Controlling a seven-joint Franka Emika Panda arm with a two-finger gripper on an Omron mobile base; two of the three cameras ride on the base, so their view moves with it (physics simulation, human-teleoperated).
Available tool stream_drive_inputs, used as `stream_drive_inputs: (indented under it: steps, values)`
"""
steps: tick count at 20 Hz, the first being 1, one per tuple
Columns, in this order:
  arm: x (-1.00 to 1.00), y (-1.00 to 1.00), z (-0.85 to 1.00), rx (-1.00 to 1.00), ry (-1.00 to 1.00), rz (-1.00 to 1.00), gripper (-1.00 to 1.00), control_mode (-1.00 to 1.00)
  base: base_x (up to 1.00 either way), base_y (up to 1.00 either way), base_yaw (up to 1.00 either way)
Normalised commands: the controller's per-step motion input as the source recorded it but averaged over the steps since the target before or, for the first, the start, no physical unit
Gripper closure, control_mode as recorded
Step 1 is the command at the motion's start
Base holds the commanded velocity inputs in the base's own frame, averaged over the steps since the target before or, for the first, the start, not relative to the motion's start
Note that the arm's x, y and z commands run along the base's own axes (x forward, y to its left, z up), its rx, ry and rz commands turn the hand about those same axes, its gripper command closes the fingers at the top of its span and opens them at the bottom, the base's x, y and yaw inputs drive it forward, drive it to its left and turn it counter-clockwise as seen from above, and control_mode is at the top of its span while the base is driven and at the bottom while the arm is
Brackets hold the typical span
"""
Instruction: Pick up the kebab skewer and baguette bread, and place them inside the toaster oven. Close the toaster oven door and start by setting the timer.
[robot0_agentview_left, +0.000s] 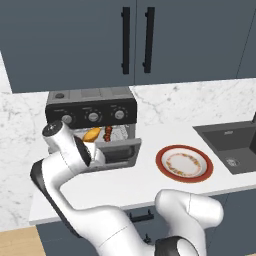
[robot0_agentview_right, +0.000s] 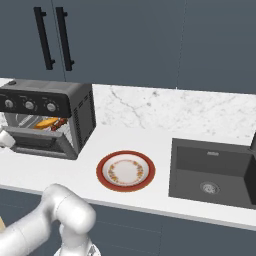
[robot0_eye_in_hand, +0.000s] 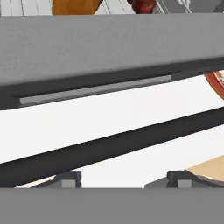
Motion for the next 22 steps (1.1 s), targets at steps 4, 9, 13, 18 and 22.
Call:
stream_drive_inputs:
  steps: [4, 9, 13, 18, 22]
  values:
    - [0.94, -0.06, -0.01, 0.00, -0.09, 0.02, -1.00, -1.00, 0.00, 0.00, 0.00]
    - [0.54, 0.00, -0.44, 0.00, -0.16, 0.02, -1.00, -1.00, 0.00, 0.00, 0.00]
    - [0.55, 0.00, -0.26, 0.00, -0.21, 0.01, -1.00, -1.00, 0.00, 0.00, 0.00]
    - [0.62, 0.00, -0.29, 0.00, -0.19, 0.01, -1.00, -1.00, 0.00, 0.00, 0.00]
    - [0.03, 0.00, -0.16, 0.00, -0.19, 0.01, -1.00, -1.00, 0.00, 0.00, 0.00]
